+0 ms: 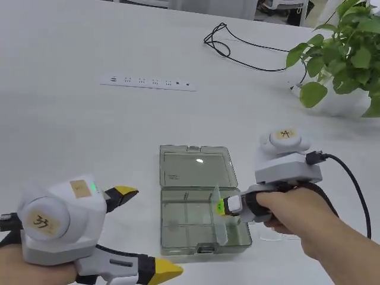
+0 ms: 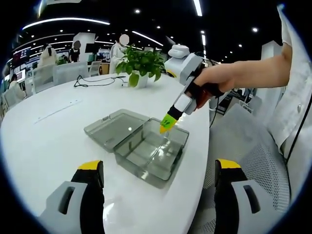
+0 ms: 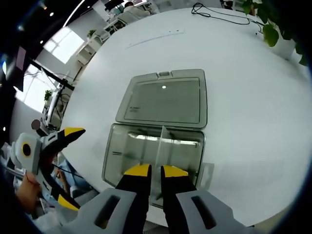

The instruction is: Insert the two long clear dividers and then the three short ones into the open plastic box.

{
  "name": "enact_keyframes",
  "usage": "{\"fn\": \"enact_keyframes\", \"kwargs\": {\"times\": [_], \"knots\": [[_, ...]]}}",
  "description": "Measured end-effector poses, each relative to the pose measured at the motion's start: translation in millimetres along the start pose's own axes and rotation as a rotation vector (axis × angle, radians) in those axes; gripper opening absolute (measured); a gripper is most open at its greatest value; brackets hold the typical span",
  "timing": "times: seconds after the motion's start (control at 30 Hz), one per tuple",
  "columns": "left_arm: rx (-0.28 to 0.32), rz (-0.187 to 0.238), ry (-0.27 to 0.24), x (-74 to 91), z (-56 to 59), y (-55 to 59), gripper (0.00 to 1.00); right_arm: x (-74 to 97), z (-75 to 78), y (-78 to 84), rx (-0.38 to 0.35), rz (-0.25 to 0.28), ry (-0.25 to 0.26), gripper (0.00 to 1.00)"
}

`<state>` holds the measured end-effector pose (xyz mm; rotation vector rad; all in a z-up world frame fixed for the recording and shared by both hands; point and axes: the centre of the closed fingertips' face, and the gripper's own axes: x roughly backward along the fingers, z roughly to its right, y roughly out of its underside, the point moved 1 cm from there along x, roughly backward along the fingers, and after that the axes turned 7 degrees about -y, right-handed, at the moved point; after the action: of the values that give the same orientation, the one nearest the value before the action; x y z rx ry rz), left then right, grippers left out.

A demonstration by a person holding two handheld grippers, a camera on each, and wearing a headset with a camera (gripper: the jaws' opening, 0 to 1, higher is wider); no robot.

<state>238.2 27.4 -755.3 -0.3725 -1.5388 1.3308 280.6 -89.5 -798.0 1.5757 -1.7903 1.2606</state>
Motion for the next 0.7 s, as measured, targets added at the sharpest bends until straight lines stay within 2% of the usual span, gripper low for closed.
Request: {"fn": "enact_keyframes", "kwargs": {"times": [0.43,0.7], "knots": [[0.008,-0.009,-0.015,-0.2,-0.4,0.4,0.96,-8.5,6.0,5.1,0.001,0.000,-0.034,0.10],[0.013,-0.024,-0.039,2.4,-1.8,3.1,0.96,-8.5,4.9,5.8,0.002,0.022,-0.074,0.10]]}}
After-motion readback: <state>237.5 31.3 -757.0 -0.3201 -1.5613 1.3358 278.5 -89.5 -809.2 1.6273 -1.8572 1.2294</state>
